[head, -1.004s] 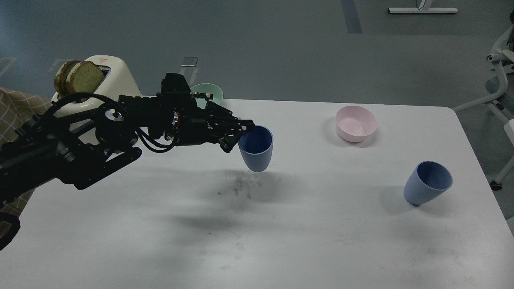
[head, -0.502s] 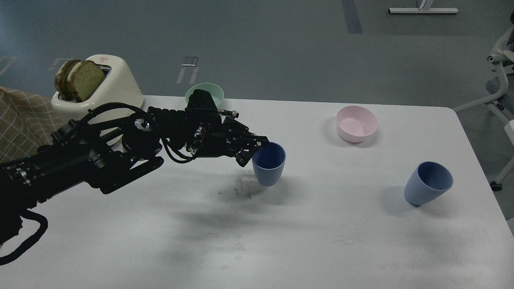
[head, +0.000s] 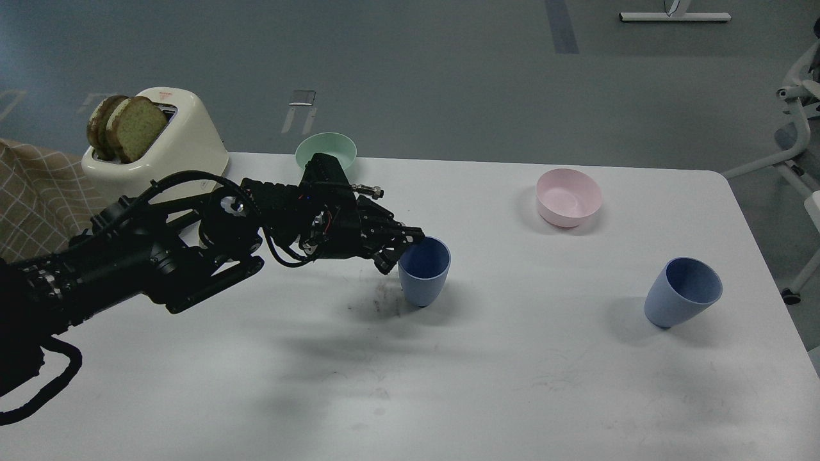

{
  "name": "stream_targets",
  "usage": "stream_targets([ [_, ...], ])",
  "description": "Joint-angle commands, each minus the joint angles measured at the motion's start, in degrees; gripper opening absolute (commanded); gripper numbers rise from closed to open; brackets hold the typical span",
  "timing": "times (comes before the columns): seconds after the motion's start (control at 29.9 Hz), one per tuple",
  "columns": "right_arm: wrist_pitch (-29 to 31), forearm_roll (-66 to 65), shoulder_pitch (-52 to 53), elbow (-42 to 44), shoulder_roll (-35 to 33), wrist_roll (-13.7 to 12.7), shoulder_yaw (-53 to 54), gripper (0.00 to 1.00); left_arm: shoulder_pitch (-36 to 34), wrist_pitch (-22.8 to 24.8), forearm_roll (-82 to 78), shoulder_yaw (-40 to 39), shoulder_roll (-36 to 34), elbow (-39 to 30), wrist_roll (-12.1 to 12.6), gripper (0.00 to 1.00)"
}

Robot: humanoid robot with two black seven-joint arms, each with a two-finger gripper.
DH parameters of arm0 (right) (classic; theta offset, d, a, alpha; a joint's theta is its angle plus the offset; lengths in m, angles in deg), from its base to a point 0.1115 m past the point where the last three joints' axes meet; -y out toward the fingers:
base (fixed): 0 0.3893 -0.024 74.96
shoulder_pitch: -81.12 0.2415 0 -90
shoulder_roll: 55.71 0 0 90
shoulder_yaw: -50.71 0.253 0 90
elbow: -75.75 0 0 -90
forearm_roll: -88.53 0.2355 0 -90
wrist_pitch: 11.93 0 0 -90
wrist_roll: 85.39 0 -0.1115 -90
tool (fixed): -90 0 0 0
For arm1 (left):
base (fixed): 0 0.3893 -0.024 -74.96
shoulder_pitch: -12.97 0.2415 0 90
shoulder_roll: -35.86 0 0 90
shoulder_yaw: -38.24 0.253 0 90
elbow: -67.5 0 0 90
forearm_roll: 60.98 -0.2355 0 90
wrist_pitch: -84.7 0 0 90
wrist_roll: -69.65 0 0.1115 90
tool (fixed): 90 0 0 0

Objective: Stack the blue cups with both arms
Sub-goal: 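Set the blue cup upright at the table center and open the left gripper, then withdraw the left arm back toward the toaster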

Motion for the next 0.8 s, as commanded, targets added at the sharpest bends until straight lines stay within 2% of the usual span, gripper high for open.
stream_targets([
  [0.0,0.0,0.0,-0.35,-0.04,0.02,0.01,0.0,1.0,-0.02,0.0,0.01,0.0,0.68,0.0,-0.01,0.28],
  [0.23,0.0,0.0,-0.7,-0.22,0.02,0.01,0.0,1.0,-0.2,-0.09,0.18,-0.17,0.42,0.0,-0.01,0.3],
  [0.33,0.0,0.0,-0.7,-0.22,-0.07,0.01,0.08,1.0,-0.46,-0.09,0.71,-0.61,0.07,-0.09,-0.01,0.49],
  [0.37,0.0,0.0,-0.7,-0.22,-0.07,0.01,0.08,1.0,-0.9,-0.18,1.14,-0.87,-0.19,-0.09,-0.01,0.62],
  [0.4,0.0,0.0,-0.7,-0.22,-0.07,0.01,0.08,1.0,-0.99,-0.35,1.93,-1.31,-0.54,-0.09,-0.01,0.71],
  [0.57,0.0,0.0,-0.96,-0.31,-0.24,-0.08,0.08,1.0,-2.56,-0.53,11.4,-3.07,-3.09,-0.18,-0.01,0.87],
  [0.77,0.0,-0.52,-6.41,-6.27,-2.7,-0.08,0.35,1.0,-4.59,-1.32,34.51,-8.34,-6.08,-0.09,-0.01,0.97],
])
